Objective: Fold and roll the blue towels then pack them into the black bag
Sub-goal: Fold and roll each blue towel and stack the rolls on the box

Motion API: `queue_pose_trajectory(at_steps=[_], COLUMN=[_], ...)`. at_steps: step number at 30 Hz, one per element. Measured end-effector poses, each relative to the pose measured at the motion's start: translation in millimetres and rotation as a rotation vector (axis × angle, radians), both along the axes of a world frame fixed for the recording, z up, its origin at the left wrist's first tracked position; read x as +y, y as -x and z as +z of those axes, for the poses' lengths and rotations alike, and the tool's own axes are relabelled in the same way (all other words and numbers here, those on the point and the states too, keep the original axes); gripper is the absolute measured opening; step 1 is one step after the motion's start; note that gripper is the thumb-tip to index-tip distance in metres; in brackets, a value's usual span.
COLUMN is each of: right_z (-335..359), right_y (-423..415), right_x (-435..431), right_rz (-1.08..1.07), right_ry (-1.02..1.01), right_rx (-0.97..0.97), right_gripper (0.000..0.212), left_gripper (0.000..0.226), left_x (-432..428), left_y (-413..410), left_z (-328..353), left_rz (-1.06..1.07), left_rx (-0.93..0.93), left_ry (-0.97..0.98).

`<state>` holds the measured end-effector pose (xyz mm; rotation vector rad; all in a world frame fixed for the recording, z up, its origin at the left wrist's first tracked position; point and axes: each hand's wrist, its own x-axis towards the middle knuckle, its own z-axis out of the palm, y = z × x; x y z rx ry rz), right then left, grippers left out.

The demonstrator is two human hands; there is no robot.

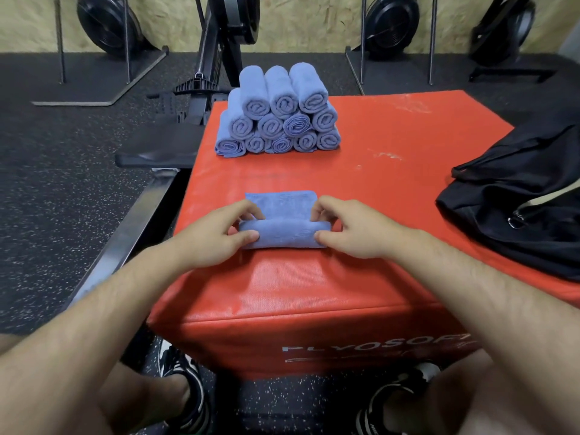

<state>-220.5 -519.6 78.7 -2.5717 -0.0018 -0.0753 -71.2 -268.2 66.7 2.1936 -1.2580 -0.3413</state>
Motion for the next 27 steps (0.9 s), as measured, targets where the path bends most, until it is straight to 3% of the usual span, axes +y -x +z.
queue_pose_trajectory(at_steps=[2,5,9,12,18,24,27], right_z=[-2,-10,-10,-13,-20,-17,-1], right_y=[-3,-10,-14,-14,-26,-40,-40], right_x=[1,-2,1,5,-1,-4,-4], right_rz=[0.005,0.006,0.043,0.07,-0.004,-0.023,-0.013], right_ry=[-0.028,0.045,0.148,0.25,0.278,0.26,0.084], right_rx=[-0.02,-0.158,-0.337,-0.34,-0.171,-0.153,0.003], right_gripper=[0.017,0.022,0.017,0.012,0.056,0.045,0.046], left_gripper=[0.023,0.013,0.021,0.021,0.067,0.057,0.06], left_x=[-1,-3,-7,-10,-12,-21,-18], left_y=[0,-3,-6,-9,-19,-23,-23], left_z=[-2,-3,-4,-7,-17,-14,-3], left_rz=[0.021,0.029,0.002,-0.019,0.035,0.068,0.061], left_rx=[0.01,-0.173,-0.385,-0.47,-0.378,-0.323,-0.217], left_ry=[0.048,0.06,0.094,0.097,-0.086,-0.099,-0.187])
